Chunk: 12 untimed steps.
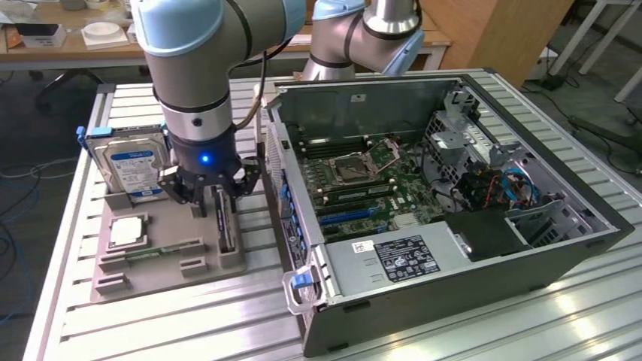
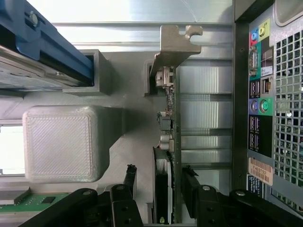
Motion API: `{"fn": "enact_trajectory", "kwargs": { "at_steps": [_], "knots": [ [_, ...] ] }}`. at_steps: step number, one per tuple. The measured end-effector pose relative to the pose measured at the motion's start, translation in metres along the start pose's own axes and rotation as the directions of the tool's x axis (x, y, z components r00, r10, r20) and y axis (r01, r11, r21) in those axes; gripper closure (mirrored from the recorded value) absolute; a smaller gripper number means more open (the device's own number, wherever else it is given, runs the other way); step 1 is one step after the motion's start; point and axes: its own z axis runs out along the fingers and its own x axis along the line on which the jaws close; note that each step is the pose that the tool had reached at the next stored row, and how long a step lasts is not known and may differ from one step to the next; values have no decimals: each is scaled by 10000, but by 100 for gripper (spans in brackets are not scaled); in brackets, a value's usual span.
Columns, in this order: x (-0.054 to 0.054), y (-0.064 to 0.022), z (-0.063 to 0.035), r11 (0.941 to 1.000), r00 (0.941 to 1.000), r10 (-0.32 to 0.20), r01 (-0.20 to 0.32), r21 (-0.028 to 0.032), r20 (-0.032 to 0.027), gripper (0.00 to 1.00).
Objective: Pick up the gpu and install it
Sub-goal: 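Pick up the gpu and move the gpu toward the slot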
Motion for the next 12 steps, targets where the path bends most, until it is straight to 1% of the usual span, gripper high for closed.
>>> {"fn": "enact_trajectory", "kwargs": {
  "at_steps": [12],
  "knots": [
    [-9,-5,2,10000,10000,-88,88,0,-4,49]
  ]
}}
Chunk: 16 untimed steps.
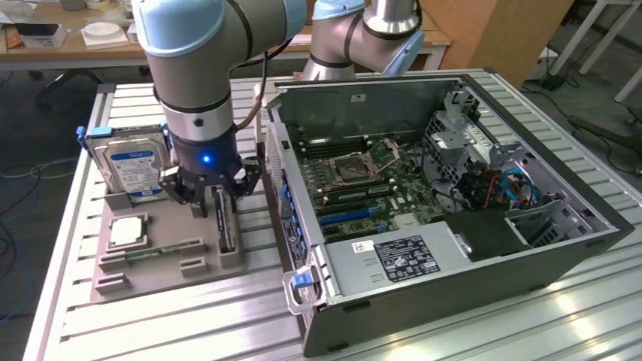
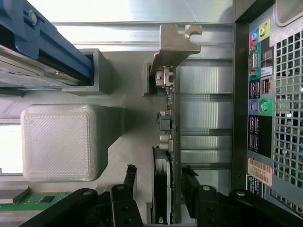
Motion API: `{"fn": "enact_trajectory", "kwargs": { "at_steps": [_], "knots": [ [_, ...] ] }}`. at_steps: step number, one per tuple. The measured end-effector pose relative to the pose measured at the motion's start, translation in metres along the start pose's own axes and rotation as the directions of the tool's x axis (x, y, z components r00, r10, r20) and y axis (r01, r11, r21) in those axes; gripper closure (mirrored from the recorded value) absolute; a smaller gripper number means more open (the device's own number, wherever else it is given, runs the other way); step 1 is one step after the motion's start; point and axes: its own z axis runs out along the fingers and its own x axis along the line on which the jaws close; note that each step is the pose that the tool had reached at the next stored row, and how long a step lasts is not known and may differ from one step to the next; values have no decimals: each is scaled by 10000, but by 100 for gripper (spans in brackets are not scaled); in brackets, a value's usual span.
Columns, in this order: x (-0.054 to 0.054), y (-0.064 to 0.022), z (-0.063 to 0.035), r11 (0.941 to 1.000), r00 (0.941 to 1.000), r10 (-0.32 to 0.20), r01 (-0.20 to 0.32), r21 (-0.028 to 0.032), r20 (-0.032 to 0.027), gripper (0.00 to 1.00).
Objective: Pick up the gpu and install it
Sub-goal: 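Pick up the gpu and move the gpu toward the slot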
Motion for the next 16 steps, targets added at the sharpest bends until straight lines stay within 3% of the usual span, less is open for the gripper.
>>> {"fn": "enact_trajectory", "kwargs": {
  "at_steps": [9,13,16],
  "knots": [
    [0,-6,0,9998,9998,-204,204,-3,-7,49],
    [0,-6,0,9998,9998,-204,204,-3,-7,64],
    [0,-6,0,9998,9998,-204,204,-4,-7,64]
  ]
}}
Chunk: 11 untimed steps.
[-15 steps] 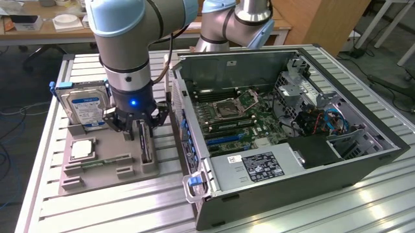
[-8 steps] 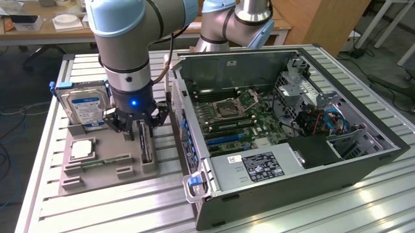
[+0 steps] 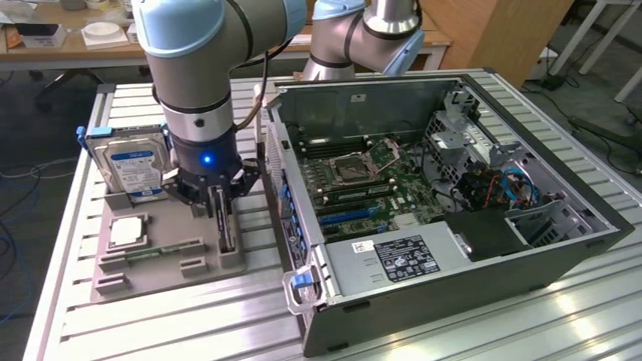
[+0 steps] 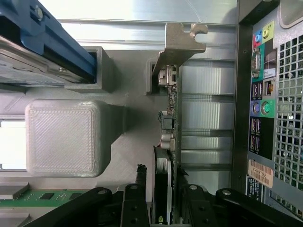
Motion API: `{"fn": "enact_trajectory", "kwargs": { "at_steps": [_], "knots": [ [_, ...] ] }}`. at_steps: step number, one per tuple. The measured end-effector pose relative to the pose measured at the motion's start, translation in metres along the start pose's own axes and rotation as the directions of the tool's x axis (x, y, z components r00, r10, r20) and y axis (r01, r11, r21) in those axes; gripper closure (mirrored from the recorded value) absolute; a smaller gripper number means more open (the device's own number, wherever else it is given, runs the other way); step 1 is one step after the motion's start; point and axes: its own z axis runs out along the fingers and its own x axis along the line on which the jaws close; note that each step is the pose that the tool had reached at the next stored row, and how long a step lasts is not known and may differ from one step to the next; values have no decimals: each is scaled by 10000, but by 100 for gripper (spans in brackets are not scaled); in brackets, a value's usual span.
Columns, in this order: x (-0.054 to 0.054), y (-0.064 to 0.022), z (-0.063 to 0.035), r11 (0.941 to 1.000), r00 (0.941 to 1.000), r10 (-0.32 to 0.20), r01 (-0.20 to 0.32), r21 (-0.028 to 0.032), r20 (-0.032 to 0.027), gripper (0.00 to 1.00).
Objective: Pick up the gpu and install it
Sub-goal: 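Pick up the gpu and move the gpu toward the slot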
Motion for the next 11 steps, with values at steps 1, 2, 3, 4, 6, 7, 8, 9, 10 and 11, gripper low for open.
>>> {"fn": "enact_trajectory", "kwargs": {
  "at_steps": [1,2,3,4,6,7,8,9,10,11],
  "knots": [
    [-1,0,0,10000,10000,0,0,0,0,64],
    [-4,0,0,10000,10000,-1,1,0,1,64],
    [-5,-1,0,10000,10000,-1,1,0,0,64],
    [-6,0,1,10000,10000,0,0,0,0,64],
    [-6,0,0,10000,10000,0,0,1,0,64],
    [-6,0,0,10000,10000,0,0,1,0,64],
    [-7,0,1,10000,10000,0,0,0,1,64],
    [-9,0,1,10000,10000,0,0,0,0,64],
    [-9,0,1,10000,10000,0,0,0,1,66],
    [-9,0,1,10000,10000,0,0,1,1,66]
  ]
}}
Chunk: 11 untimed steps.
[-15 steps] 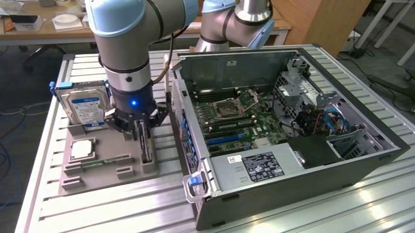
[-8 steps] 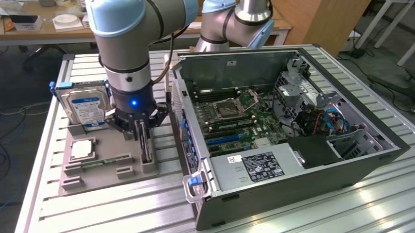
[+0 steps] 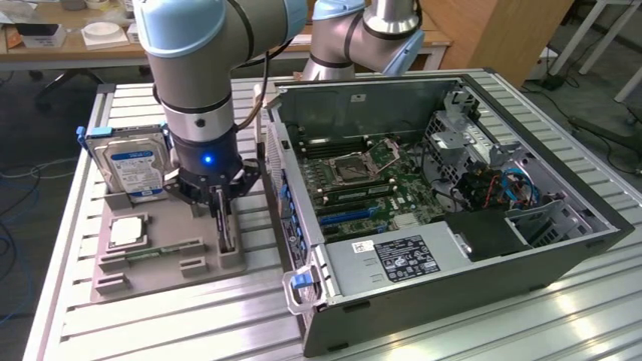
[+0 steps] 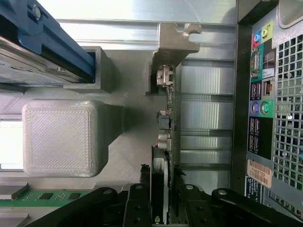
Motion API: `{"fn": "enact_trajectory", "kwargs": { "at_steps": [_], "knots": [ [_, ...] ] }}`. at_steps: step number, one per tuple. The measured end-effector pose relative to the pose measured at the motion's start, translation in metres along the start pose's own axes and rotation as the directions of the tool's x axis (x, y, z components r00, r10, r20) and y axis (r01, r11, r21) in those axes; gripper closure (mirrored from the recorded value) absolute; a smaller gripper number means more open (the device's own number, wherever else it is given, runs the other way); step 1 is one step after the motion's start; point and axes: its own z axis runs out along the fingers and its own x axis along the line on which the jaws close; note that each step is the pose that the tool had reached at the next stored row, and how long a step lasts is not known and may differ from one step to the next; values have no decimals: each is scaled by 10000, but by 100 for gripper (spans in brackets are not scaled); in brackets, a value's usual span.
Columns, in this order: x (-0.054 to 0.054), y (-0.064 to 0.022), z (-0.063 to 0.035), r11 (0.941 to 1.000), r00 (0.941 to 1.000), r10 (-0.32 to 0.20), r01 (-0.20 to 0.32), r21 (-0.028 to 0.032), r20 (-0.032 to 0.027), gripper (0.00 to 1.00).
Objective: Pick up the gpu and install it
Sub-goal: 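Pick up the gpu and move the gpu toward the slot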
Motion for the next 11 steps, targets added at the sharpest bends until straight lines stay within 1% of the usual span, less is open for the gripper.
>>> {"fn": "enact_trajectory", "kwargs": {
  "at_steps": [1,11],
  "knots": [
    [0,0,0,10000,10000,0,0,0,-1,73],
    [0,0,0,10000,10000,0,0,0,-1,74]
  ]
}}
